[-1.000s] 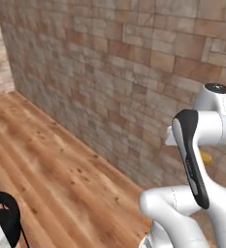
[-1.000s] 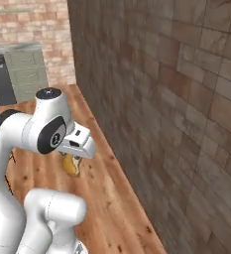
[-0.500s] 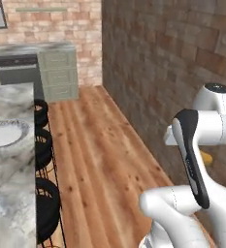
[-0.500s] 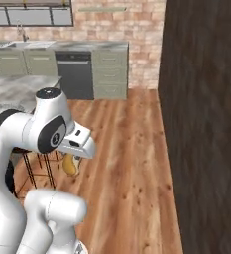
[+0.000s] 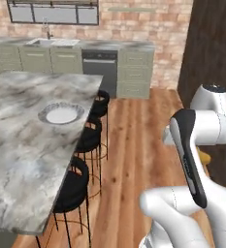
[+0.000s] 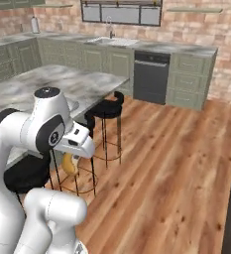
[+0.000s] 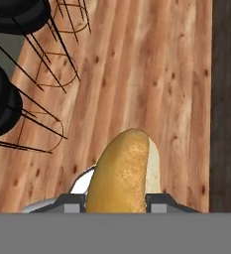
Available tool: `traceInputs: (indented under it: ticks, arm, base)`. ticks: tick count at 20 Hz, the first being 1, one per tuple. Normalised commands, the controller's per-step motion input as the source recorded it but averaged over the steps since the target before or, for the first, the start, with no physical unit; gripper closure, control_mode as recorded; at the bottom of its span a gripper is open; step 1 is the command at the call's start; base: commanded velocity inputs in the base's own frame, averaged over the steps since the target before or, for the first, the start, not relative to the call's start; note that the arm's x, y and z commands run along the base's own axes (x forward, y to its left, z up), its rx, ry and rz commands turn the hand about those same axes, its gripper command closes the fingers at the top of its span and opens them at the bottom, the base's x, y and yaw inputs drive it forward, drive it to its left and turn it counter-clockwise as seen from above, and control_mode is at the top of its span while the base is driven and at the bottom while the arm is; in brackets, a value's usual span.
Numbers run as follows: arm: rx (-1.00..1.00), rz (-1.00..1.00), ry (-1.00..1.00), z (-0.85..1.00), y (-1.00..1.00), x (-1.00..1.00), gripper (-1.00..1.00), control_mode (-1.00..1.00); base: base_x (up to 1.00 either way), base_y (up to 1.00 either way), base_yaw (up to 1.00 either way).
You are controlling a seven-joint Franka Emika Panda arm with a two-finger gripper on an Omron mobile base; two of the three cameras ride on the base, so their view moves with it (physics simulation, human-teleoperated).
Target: Move the hot dog bun to the plate on the dining table and place the condiment next to that plate. Then navigate to the fridge and take the sausage and place it on the plate as well.
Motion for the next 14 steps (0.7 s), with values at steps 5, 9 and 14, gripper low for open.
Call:
traceInputs:
  ticks: [5, 9, 14]
  arm:
    - [0.0, 0.0, 0.0, 0.0, 0.0, 0.0, 1.0, 1.0]
    - [0.0, 0.0, 0.0, 0.0, 0.0, 0.0, 1.0, 1.0]
    - [0.0, 0.0, 0.0, 0.0, 0.0, 0.0, 1.0, 1.0]
  base:
    - [0.08, -0.71, 0.54]
    - [0.25, -0.66, 0.55]
    - [0.59, -0.58, 0.54]
